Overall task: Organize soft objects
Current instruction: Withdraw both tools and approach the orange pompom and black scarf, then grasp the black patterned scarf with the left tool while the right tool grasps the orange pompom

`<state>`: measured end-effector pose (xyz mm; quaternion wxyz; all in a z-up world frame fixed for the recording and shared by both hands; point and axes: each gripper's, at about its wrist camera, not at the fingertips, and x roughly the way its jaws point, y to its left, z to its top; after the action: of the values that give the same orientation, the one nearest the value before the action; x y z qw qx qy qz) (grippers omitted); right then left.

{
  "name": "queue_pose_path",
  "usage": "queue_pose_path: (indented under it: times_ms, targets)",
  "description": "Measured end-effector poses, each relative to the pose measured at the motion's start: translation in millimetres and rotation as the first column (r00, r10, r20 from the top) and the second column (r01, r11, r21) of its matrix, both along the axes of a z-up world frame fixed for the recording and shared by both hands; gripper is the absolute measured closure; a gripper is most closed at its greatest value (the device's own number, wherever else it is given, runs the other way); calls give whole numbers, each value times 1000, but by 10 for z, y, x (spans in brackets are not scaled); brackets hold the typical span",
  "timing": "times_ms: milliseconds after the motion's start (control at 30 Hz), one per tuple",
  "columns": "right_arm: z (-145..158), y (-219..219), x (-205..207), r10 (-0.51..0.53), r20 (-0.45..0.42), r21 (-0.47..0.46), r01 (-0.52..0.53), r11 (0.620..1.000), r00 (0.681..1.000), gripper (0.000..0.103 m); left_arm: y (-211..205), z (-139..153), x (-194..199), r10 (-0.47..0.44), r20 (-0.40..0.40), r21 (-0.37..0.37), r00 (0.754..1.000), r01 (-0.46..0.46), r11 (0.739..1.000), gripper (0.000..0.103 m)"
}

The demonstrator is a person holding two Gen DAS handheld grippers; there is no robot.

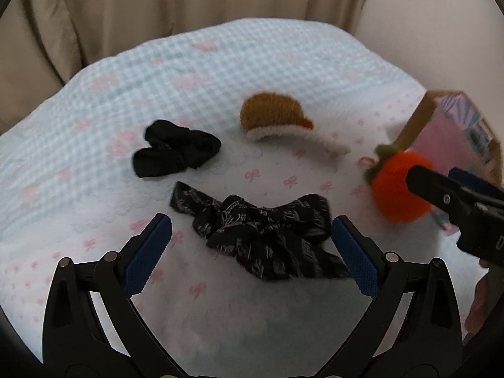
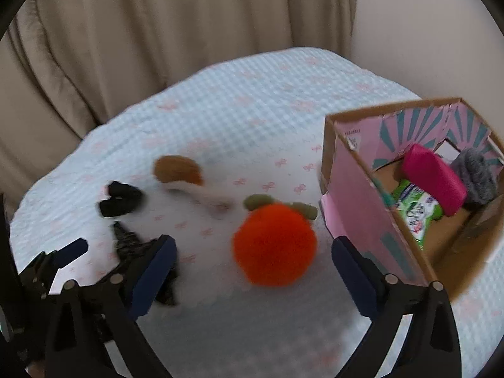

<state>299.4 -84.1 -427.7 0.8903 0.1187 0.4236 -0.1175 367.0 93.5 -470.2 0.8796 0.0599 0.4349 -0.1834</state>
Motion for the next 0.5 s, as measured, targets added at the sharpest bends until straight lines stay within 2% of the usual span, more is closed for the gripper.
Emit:
queue_pose_path:
  times_ms: [67,233,300,467,500]
  targets:
    - [-146,-46,87,-12,-8,-8,12,1000,1000,8,-61,-110,54,-8,-3,4,1000,8,1000,2]
    - [-435,-112,298,-14,-44,-33,13,999,999,26,-150,-294,142,-9,0,34,1000,9,999,3]
    - [-510,-143,337,-12,-56,-38,10,999,998,33,-158,-311,163,-12,1,40,1000,12,999,7]
    - [-665,-185,340,-12,-109,-45,7,999,994,42,-188,-351,135,-43,6,83,999,42,996,17]
    - [-659,-171,328,-8,-107,-55,2,998,994,46,-188,-347,127,-48,5,81,999,47,996,22]
